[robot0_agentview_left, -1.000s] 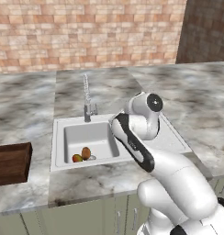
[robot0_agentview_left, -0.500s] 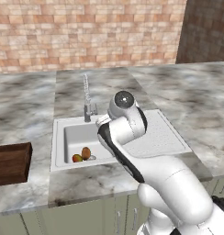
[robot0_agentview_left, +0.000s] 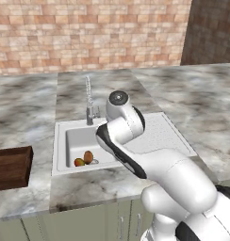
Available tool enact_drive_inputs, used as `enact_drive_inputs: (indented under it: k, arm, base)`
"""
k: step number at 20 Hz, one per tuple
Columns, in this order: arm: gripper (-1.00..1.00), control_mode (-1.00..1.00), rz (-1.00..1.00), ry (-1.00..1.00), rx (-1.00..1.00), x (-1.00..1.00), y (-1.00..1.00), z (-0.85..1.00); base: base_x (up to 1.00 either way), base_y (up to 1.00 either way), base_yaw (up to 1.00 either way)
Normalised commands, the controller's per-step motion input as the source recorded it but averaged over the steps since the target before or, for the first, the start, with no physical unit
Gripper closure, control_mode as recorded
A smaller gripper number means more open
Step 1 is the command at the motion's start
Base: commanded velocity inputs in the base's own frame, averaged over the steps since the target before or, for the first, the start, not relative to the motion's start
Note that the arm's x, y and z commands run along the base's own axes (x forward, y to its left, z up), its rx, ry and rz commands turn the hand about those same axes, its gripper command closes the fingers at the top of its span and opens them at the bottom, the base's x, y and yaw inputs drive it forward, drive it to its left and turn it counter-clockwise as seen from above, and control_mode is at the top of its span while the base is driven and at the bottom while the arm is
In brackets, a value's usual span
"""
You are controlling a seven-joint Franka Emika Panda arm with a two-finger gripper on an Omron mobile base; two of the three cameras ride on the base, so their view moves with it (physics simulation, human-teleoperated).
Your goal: Pick up all produce items and place them in the sink. Turn on the sink faucet to wash them. Then turn the sink off and put them in the tray.
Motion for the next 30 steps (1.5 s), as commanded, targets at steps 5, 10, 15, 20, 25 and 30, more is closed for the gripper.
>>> enact_drive_inputs:
  k: [5,10,15,20,25,30]
  arm:
    - [-1.00,-1.00,-0.13,0.12,0.01,0.00,0.09,-0.36]
    - [-1.00,-1.00,-0.20,0.14,0.03,0.00,0.00,-0.40]
    - [-1.00,-1.00,-0.23,0.09,0.01,0.00,0.07,-0.40]
    - [-1.00,-1.00,-0.23,0.01,0.01,0.00,0.11,-0.38]
    - [-1.00,-1.00,-0.21,0.00,0.08,0.05,0.05,-0.27]
    - [-1.00,-1.00,-0.14,0.00,0.10,0.16,0.10,-0.30]
  base:
    - [0.00,0.00,0.00]
    - [0.00,0.00,0.00]
    - [0.00,0.00,0.00]
    - [0.00,0.00,0.00]
    - [0.00,0.00,0.00]
    - [0.00,0.00,0.00]
